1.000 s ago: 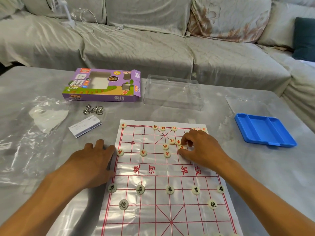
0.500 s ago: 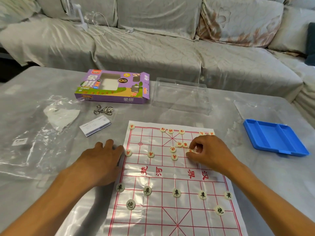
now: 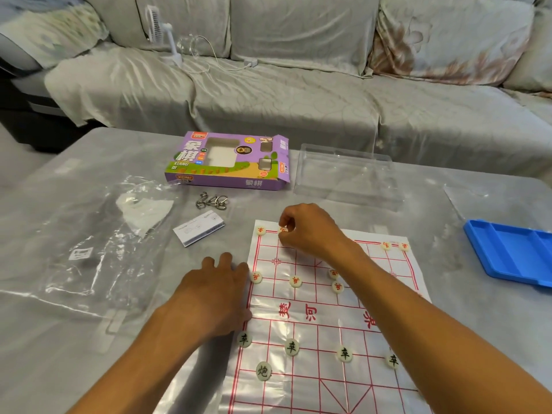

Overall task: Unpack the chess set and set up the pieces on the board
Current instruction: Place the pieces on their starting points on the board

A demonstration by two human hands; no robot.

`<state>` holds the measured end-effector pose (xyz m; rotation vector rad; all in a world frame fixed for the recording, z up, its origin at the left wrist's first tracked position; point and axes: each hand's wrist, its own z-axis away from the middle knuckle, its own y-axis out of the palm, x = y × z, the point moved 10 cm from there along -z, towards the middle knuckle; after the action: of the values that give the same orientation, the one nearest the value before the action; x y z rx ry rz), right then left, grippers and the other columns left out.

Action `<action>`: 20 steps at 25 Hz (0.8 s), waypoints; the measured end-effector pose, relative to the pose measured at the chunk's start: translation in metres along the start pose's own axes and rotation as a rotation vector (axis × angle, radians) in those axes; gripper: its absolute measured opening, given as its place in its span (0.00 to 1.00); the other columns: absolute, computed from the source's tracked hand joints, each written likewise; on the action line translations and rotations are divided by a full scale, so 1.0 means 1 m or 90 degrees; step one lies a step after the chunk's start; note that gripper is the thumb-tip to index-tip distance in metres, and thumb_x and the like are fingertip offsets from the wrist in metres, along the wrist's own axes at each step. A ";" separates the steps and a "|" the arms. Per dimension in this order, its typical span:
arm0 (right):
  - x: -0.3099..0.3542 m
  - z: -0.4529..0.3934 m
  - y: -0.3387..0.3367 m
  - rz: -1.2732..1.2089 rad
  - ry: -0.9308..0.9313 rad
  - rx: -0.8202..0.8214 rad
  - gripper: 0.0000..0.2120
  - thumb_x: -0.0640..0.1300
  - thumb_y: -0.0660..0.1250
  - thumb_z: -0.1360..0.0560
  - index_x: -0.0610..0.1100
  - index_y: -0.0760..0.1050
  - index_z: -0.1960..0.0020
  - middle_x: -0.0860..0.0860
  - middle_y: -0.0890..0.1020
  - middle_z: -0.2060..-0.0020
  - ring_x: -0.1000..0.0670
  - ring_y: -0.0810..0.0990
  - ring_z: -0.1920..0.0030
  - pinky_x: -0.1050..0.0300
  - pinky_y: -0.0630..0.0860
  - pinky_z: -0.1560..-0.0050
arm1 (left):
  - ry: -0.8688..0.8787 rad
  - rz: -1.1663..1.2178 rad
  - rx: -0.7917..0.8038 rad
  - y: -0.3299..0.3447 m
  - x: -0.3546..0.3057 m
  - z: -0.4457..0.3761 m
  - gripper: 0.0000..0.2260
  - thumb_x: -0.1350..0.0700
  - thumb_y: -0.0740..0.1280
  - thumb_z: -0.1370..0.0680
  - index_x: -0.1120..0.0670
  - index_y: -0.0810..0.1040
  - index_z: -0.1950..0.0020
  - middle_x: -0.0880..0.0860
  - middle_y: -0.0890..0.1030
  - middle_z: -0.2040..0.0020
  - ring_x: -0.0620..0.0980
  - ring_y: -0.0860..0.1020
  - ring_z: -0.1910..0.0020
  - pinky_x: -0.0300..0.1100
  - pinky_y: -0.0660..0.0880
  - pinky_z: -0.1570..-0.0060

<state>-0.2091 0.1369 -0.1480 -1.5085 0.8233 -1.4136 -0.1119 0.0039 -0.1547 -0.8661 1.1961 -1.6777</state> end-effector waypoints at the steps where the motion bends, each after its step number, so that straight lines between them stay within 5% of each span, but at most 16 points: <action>1: -0.001 -0.006 0.005 0.008 0.005 0.003 0.13 0.46 0.71 0.26 0.47 0.78 0.43 0.50 0.81 0.47 0.51 0.76 0.51 0.56 0.77 0.45 | 0.000 0.002 -0.003 0.000 0.000 0.000 0.32 0.38 0.63 0.24 0.47 0.56 0.26 0.51 0.61 0.29 0.52 0.67 0.35 0.44 0.72 0.45; 12: 0.000 -0.008 0.016 0.037 -0.021 0.009 0.15 0.50 0.69 0.25 0.48 0.77 0.39 0.51 0.80 0.44 0.52 0.76 0.48 0.60 0.73 0.47 | -0.008 0.003 0.004 0.002 0.001 -0.002 0.33 0.37 0.64 0.25 0.46 0.55 0.26 0.51 0.61 0.29 0.52 0.66 0.34 0.44 0.72 0.43; 20: -0.074 0.099 -0.087 -0.123 0.116 -0.250 0.07 0.47 0.66 0.23 0.47 0.78 0.47 0.55 0.79 0.55 0.56 0.77 0.56 0.67 0.73 0.54 | 0.007 -0.001 0.026 0.005 0.005 -0.003 0.32 0.37 0.64 0.26 0.45 0.56 0.27 0.50 0.63 0.31 0.51 0.68 0.36 0.43 0.72 0.49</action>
<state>-0.1300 0.2532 -0.0940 -1.8116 1.1429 -1.6155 -0.1151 -0.0002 -0.1601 -0.8337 1.1643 -1.7047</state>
